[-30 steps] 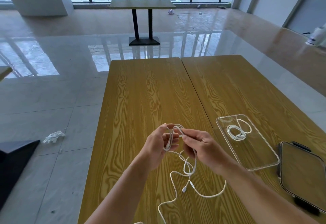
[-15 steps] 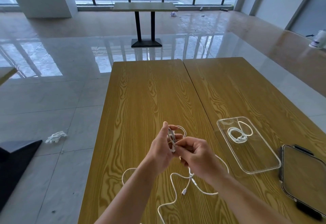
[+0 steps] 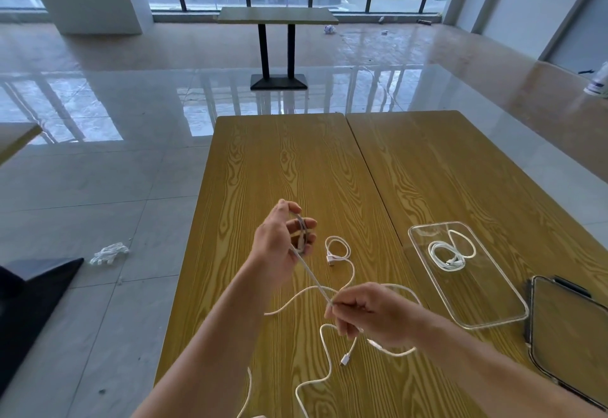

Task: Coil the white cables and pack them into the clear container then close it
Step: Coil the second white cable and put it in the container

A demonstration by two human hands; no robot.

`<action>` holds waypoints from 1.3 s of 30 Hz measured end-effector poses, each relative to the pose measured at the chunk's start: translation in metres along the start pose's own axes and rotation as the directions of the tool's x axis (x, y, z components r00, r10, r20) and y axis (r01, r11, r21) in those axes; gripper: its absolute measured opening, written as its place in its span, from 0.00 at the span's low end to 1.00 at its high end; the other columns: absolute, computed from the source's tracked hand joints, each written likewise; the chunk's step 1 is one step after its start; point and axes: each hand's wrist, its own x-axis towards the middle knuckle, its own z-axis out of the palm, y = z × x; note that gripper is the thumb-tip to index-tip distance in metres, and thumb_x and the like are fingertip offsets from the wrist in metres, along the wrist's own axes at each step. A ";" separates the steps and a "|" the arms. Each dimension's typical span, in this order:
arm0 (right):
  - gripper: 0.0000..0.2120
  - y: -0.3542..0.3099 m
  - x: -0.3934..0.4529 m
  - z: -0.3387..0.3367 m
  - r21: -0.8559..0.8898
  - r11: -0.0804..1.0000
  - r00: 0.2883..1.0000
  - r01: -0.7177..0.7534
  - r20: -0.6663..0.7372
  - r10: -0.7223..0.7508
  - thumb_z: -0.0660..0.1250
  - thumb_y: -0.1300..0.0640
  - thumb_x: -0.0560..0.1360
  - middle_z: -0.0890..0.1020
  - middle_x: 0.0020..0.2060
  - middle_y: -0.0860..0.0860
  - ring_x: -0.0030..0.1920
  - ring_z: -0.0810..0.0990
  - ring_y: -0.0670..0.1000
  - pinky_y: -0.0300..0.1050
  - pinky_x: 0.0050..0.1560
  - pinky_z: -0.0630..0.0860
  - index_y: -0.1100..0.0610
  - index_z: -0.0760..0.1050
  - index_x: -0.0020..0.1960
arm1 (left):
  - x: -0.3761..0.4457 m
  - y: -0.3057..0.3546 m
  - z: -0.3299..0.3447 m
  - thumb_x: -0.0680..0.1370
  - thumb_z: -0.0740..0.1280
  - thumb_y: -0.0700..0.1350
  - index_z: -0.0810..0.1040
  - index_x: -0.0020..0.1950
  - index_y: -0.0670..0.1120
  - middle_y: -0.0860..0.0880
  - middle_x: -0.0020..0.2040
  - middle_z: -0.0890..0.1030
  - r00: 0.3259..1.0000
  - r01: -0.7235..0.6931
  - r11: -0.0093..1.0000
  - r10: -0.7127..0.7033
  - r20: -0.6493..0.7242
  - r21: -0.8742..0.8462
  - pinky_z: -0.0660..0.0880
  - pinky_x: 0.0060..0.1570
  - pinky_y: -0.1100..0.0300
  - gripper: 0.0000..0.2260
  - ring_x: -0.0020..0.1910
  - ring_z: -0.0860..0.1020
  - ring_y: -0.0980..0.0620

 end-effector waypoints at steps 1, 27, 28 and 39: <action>0.14 0.001 0.000 -0.004 -0.107 0.994 0.997 -0.016 0.070 0.023 0.61 0.56 0.83 0.84 0.40 0.52 0.40 0.82 0.44 0.43 0.49 0.81 0.41 0.79 0.44 | 0.002 0.007 -0.002 0.84 0.55 0.52 0.75 0.47 0.45 0.40 0.40 0.81 1.000 0.004 1.000 -0.004 0.001 -0.030 0.70 0.32 0.56 0.15 0.34 0.76 0.46; 0.11 -0.021 0.008 -0.086 -0.288 0.932 0.894 -0.221 -0.443 0.075 0.66 0.54 0.80 0.83 0.31 0.51 0.30 0.82 0.49 0.47 0.36 0.83 0.54 0.79 0.39 | 0.002 0.002 -0.003 0.85 0.53 0.51 0.76 0.51 0.44 0.44 0.39 0.78 0.978 -0.138 0.934 0.076 0.195 0.329 0.79 0.40 0.56 0.15 0.40 0.79 0.48; 0.11 -0.026 0.005 -0.085 -0.228 0.955 0.892 -0.191 -0.446 0.072 0.66 0.54 0.80 0.83 0.30 0.52 0.29 0.81 0.49 0.47 0.35 0.82 0.54 0.79 0.39 | 0.003 0.001 -0.003 0.85 0.53 0.50 0.76 0.51 0.44 0.44 0.40 0.78 0.980 -0.138 0.936 0.080 0.184 0.325 0.80 0.40 0.55 0.15 0.41 0.80 0.47; 0.11 -0.065 0.008 -0.049 0.647 0.740 0.895 0.185 -0.422 0.145 0.58 0.62 0.83 0.75 0.26 0.53 0.23 0.67 0.48 0.42 0.22 0.67 0.65 0.78 0.55 | -0.005 -0.012 0.006 0.85 0.54 0.51 0.78 0.55 0.52 0.45 0.48 0.82 0.965 -0.121 0.935 0.031 0.261 0.334 0.76 0.39 0.57 0.13 0.42 0.79 0.49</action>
